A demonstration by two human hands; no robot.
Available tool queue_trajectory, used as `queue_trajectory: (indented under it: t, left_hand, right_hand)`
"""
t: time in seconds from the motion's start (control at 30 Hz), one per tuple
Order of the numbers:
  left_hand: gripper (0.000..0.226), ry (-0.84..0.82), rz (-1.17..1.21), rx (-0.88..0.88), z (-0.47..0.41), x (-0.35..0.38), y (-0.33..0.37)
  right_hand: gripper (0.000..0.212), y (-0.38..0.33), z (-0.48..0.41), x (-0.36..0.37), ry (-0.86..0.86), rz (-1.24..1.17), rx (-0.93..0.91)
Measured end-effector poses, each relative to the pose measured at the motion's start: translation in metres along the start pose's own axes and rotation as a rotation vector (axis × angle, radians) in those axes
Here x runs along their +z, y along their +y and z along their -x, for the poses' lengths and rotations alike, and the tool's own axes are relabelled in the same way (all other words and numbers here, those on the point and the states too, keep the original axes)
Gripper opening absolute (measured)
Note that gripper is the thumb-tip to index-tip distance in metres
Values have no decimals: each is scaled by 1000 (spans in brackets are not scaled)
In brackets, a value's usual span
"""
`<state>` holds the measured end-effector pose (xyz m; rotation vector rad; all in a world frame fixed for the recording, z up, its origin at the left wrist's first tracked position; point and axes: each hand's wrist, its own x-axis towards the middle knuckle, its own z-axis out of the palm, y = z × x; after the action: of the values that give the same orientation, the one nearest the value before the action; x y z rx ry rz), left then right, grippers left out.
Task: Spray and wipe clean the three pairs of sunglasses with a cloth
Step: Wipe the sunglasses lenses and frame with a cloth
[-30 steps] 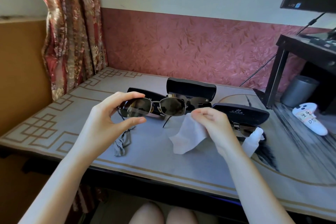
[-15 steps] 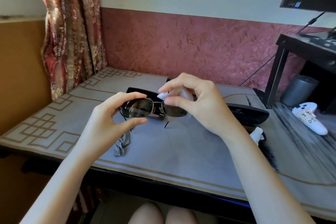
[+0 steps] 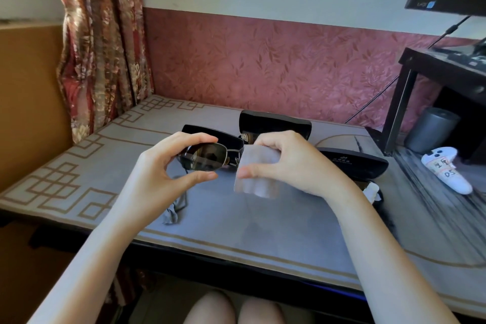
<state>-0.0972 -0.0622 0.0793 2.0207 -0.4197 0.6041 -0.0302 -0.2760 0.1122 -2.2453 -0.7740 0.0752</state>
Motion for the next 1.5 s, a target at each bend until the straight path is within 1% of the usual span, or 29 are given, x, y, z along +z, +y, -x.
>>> queue_trajectory:
  t: [0.13, 0.2, 0.3, 0.4, 0.43, 0.47, 0.6, 0.7, 0.77, 0.8, 0.87, 0.97, 1.07, 1.13, 1.2, 1.33, 1.5]
  left_hand:
    - [46, -23, -24, 7, 1, 0, 0]
    - [45, -40, -34, 9, 1, 0, 0]
    - [45, -45, -40, 18, 0, -1, 1]
    - [44, -53, -27, 12, 0, 0, 1]
    - [44, -53, -20, 8, 0, 0, 1]
    - [45, -52, -10, 4, 0, 1, 0]
    - [45, -52, 5, 1, 0, 3, 3]
    - [44, -49, 7, 4, -1, 2, 4]
    - [44, -45, -5, 10, -1, 2, 4]
    - [44, -45, -18, 18, -1, 2, 5]
    - [44, -49, -37, 34, 0, 4, 6]
    - [44, -50, -51, 58, 0, 7, 7]
    - [43, -47, -30, 59, 0, 7, 6]
    - [43, -39, -26, 58, 0, 6, 4]
    - [44, -28, -30, 51, 0, 7, 4]
    - [45, -26, -24, 38, 1, 7, 3]
    - [52, -54, -17, 23, -1, 7, 8]
  right_hand:
    - [44, -5, 0, -3, -86, -97, -8]
    - [40, -8, 0, -3, -132, -111, -6]
    - [36, -9, -2, -1, -155, -144, -35]
    - [52, -8, -3, -1, -158, -198, -70]
    - [53, -7, -2, -1, -152, -208, -85]
    - [52, -6, -2, -1, -152, -219, -93]
    - [34, 0, 1, -5, -189, -276, -76]
    - [23, 3, 5, -11, -239, -264, -86]
    - [11, 5, 7, -14, -265, -265, -69]
    - [9, 5, 7, -14, -261, -264, -58]
    - [18, 3, 6, -12, -217, -238, -44]
    - [41, -3, 4, -6, -124, -207, -54]
    - [50, -7, 2, -1, -51, -232, -59]
    - [51, -7, 2, 1, -19, -255, -68]
    - [53, -7, 2, 1, -22, -279, -68]
    - [41, -8, 5, -1, -69, -317, -36]
    - [40, -9, 8, -3, -90, -340, -24]
